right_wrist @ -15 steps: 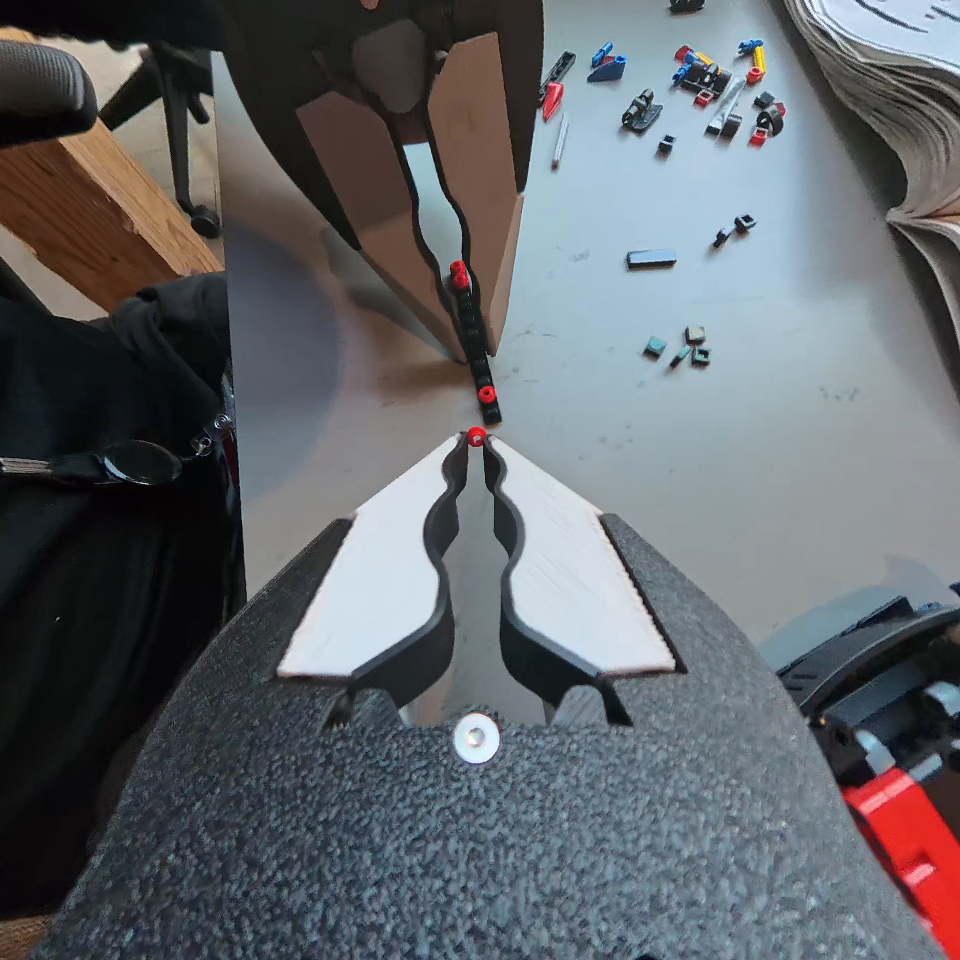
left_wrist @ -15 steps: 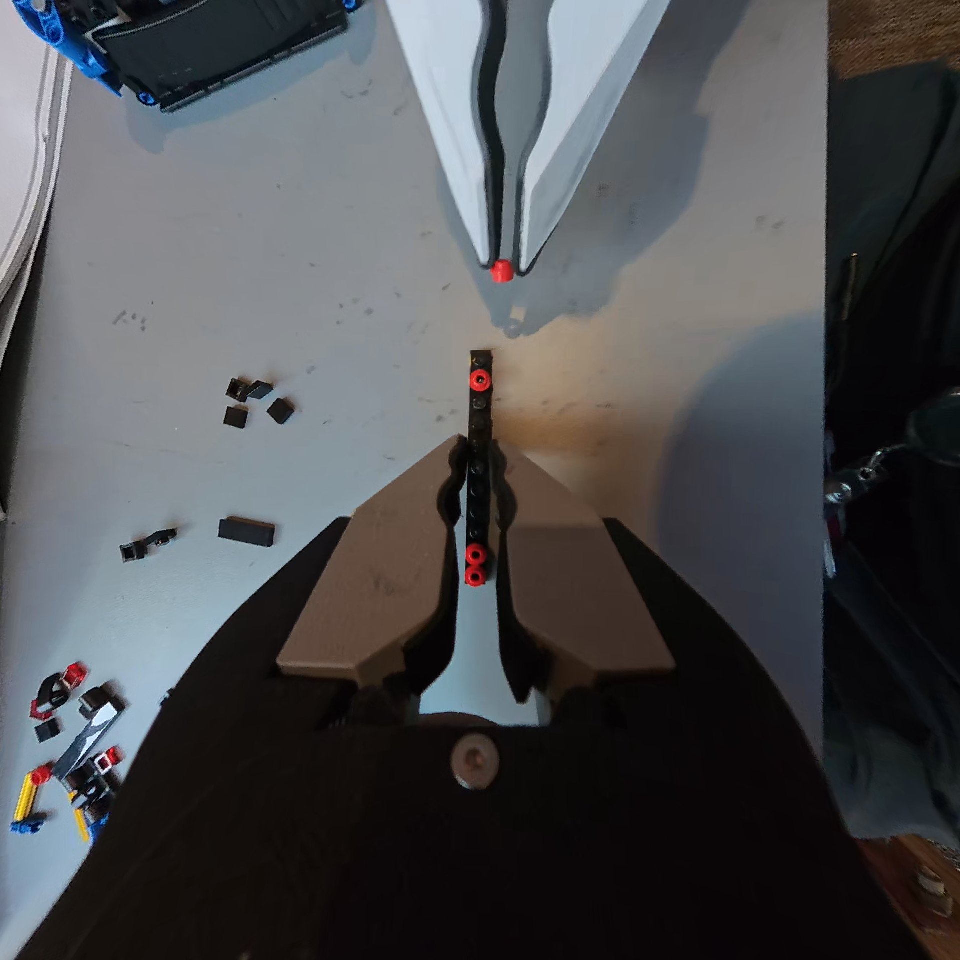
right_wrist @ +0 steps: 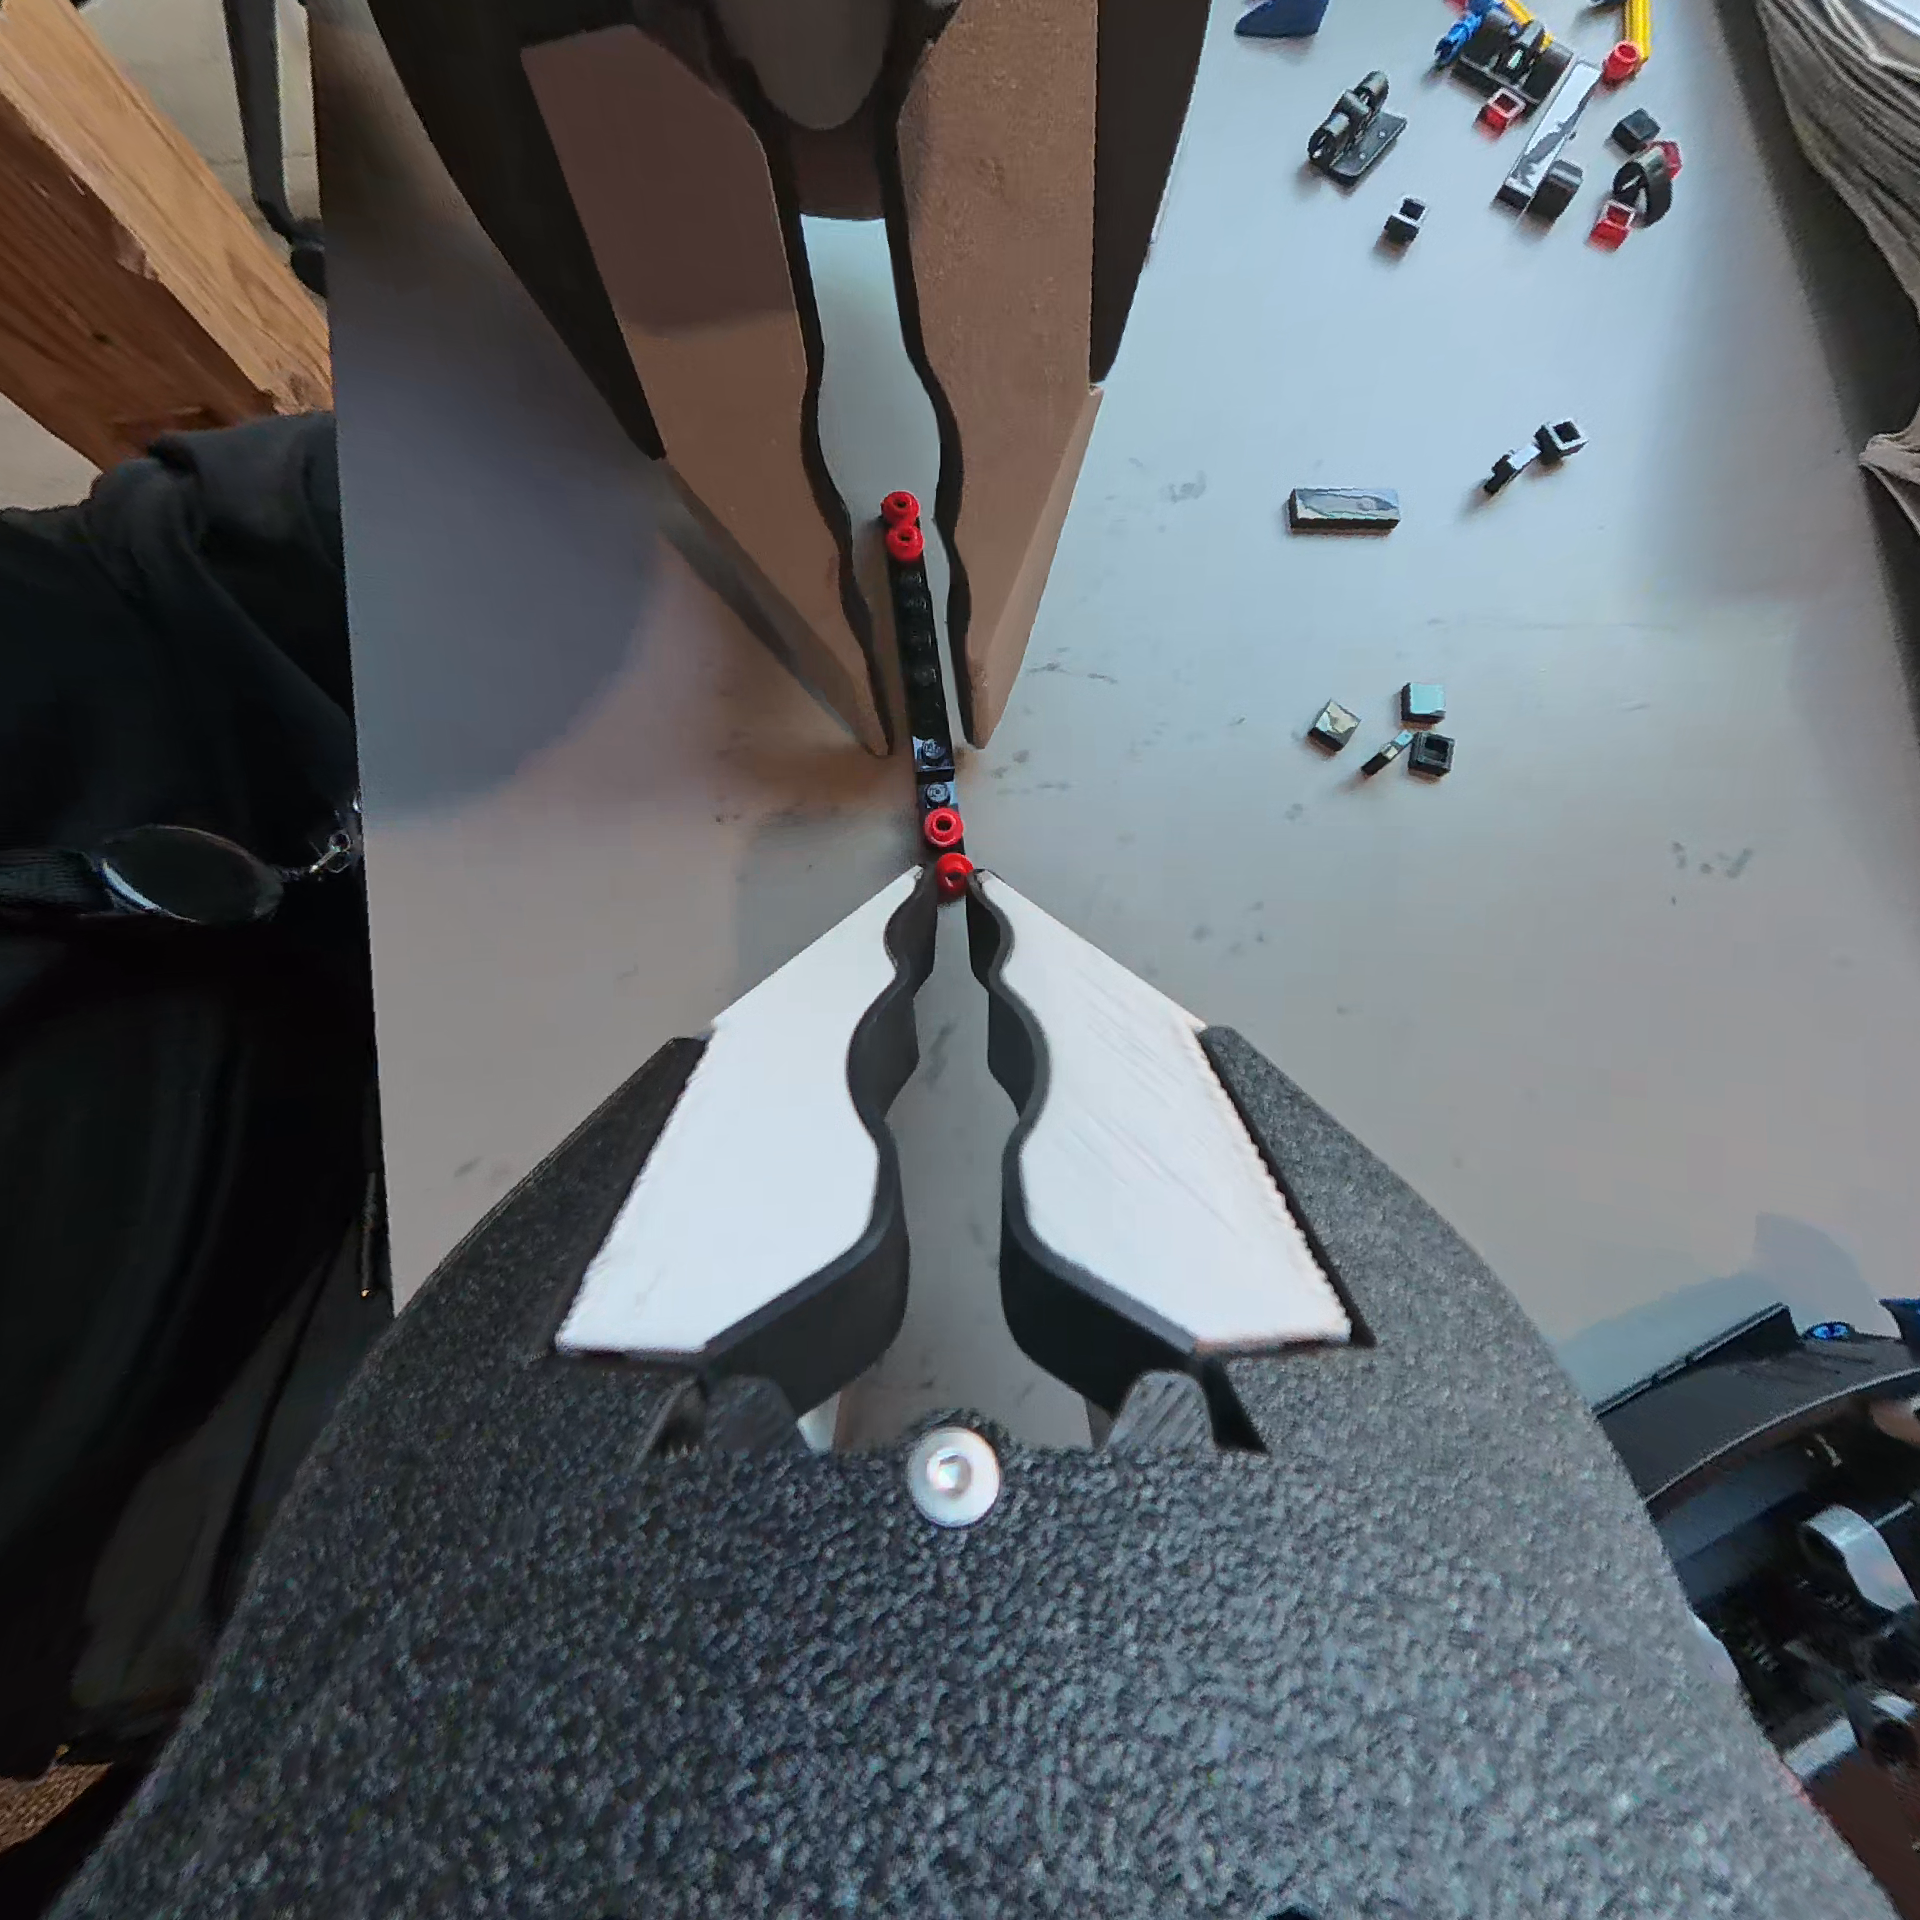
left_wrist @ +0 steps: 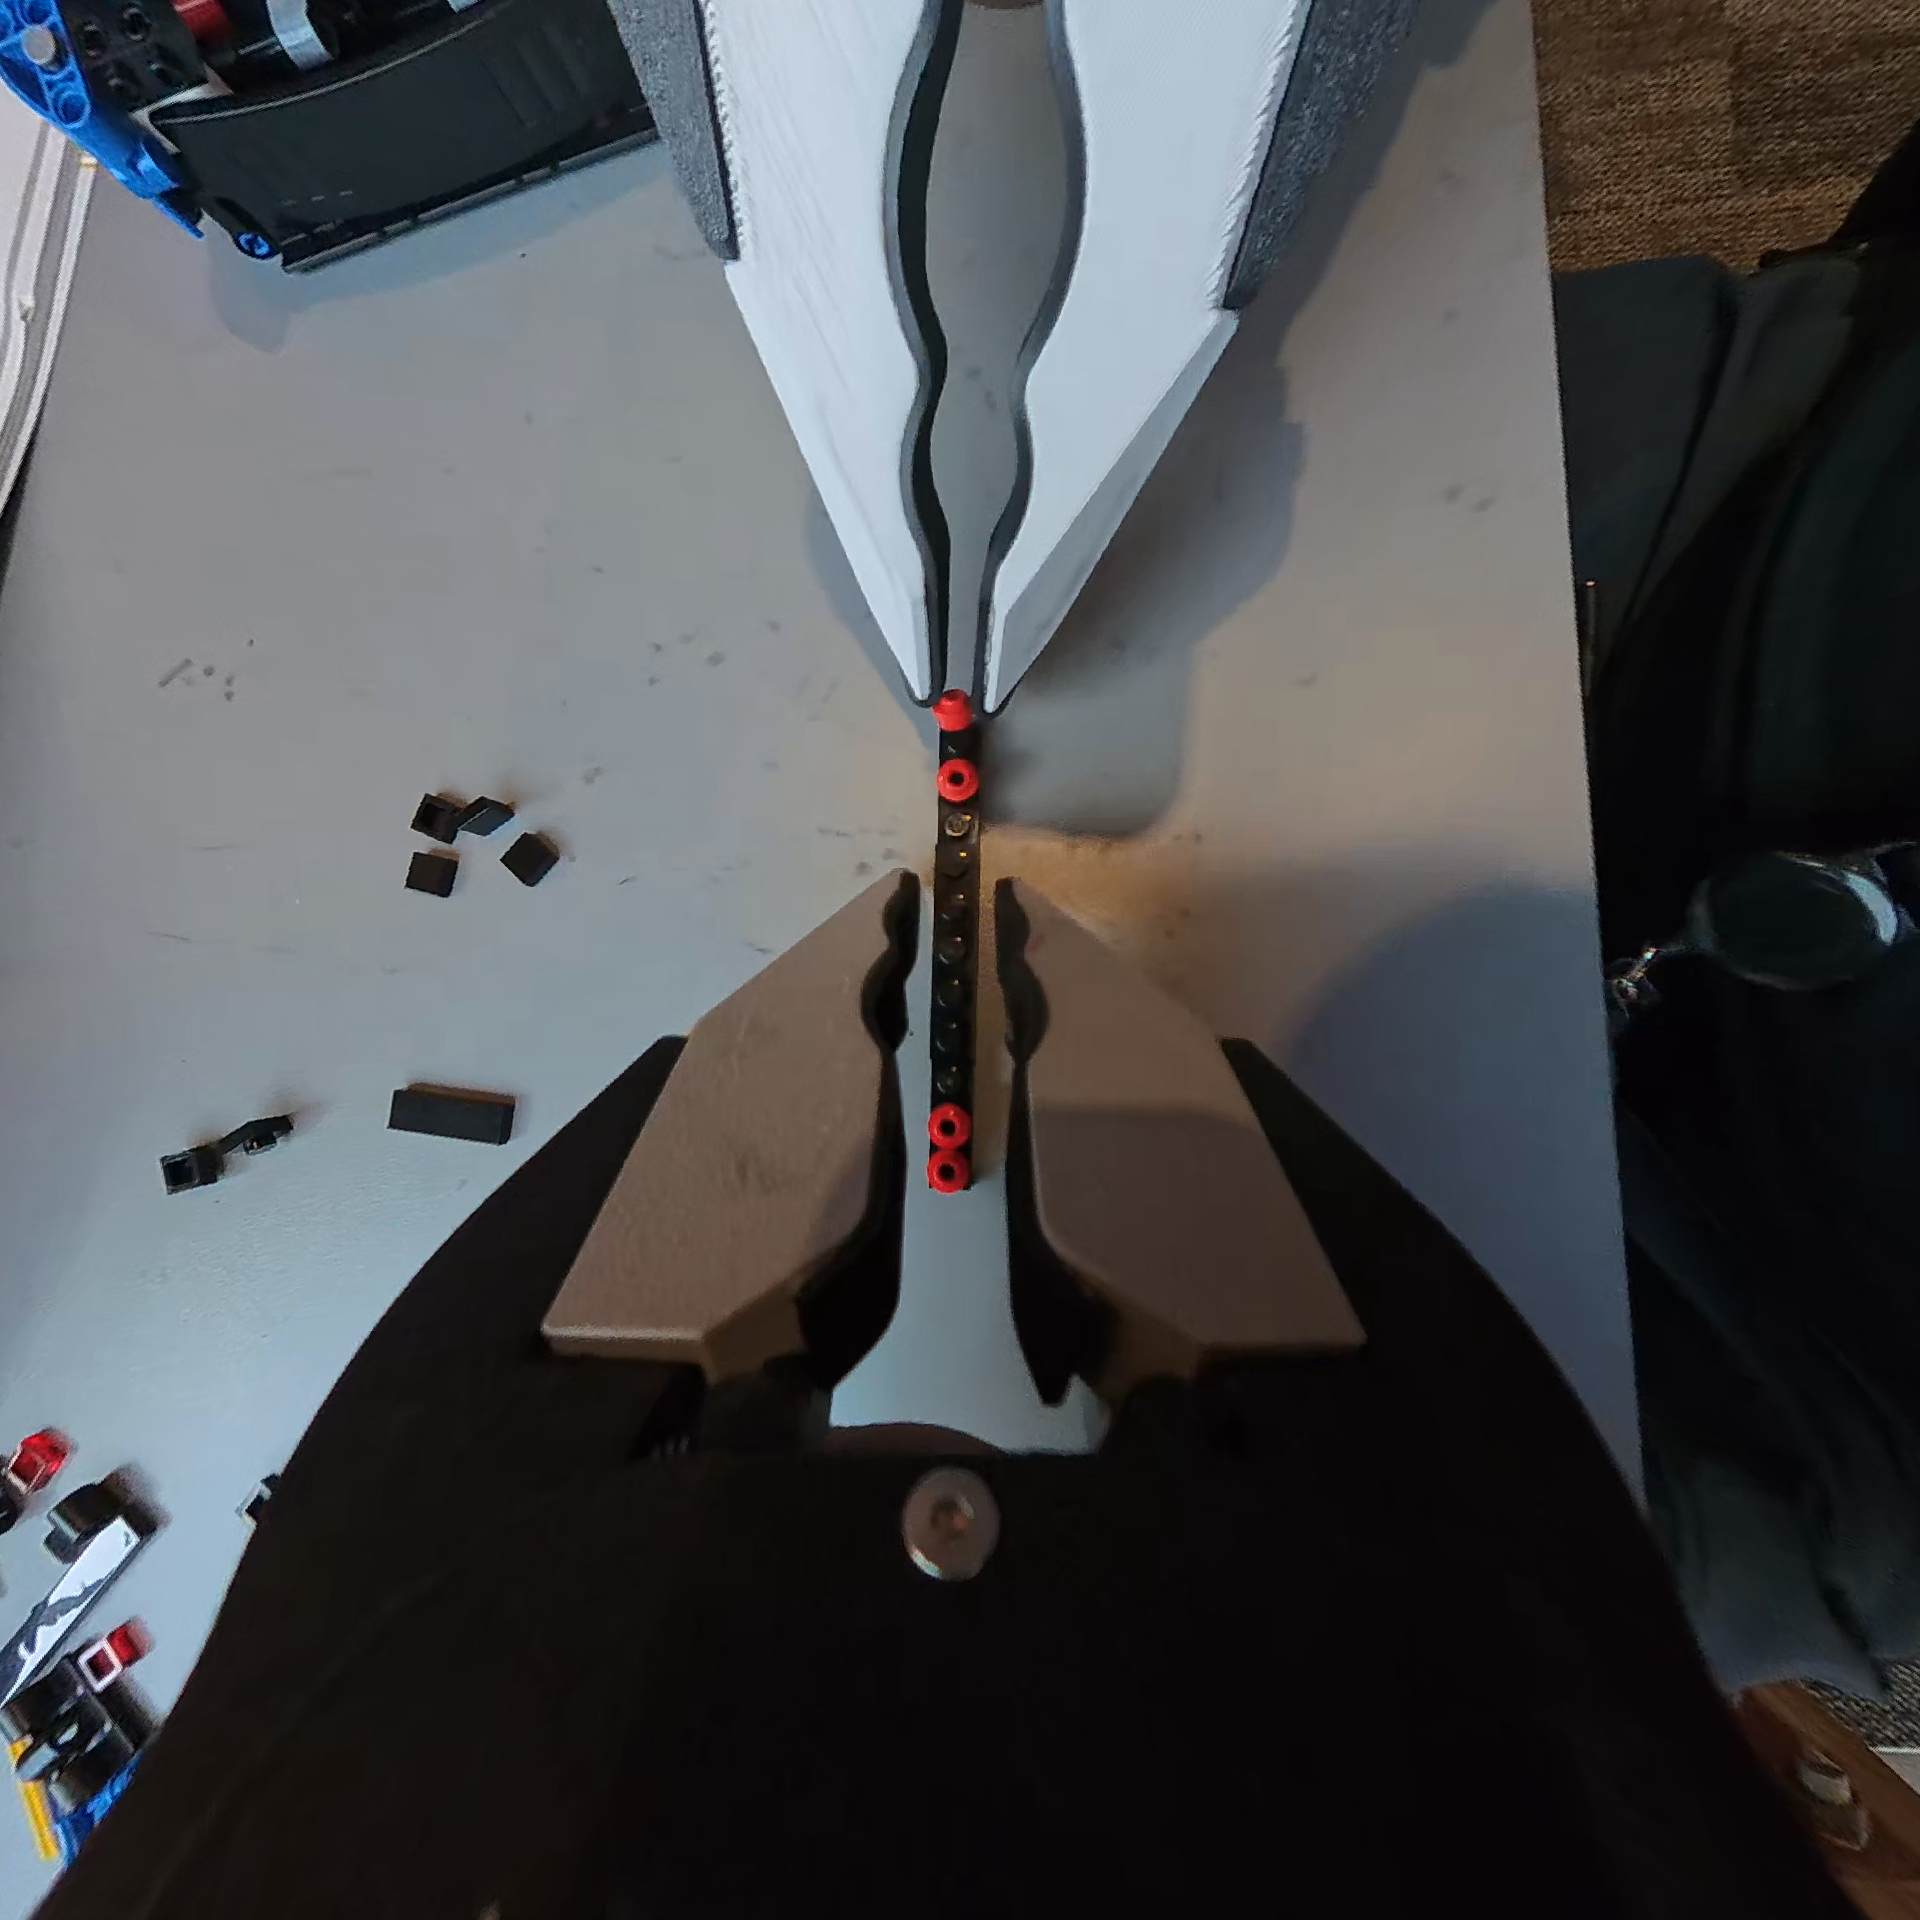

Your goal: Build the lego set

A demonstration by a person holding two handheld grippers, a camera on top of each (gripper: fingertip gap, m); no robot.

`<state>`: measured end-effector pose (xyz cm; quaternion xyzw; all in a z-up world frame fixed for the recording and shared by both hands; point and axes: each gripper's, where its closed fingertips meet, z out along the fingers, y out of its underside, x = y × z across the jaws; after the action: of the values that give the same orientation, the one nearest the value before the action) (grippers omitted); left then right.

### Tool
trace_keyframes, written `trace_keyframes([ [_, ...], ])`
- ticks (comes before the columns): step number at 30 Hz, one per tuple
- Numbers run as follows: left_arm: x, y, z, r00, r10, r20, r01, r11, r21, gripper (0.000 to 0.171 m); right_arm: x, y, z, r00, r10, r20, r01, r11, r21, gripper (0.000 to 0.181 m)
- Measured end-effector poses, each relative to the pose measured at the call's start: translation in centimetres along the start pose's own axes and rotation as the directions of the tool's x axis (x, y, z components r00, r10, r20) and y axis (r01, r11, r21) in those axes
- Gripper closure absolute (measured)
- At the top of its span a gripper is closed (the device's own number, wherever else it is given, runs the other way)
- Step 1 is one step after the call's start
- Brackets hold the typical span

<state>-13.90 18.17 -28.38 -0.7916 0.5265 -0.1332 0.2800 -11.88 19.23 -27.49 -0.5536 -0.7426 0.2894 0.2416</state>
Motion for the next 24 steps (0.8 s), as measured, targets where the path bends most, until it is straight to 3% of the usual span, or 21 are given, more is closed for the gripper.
trace_keyframes([
  [24,0.02,-0.37,0.31,1.000,0.009,-0.020,-0.007,0.997,0.072,0.167,0.05,0.18,0.33,0.994,-0.113,0.005,0.112,0.982,-0.150,0.177],
])
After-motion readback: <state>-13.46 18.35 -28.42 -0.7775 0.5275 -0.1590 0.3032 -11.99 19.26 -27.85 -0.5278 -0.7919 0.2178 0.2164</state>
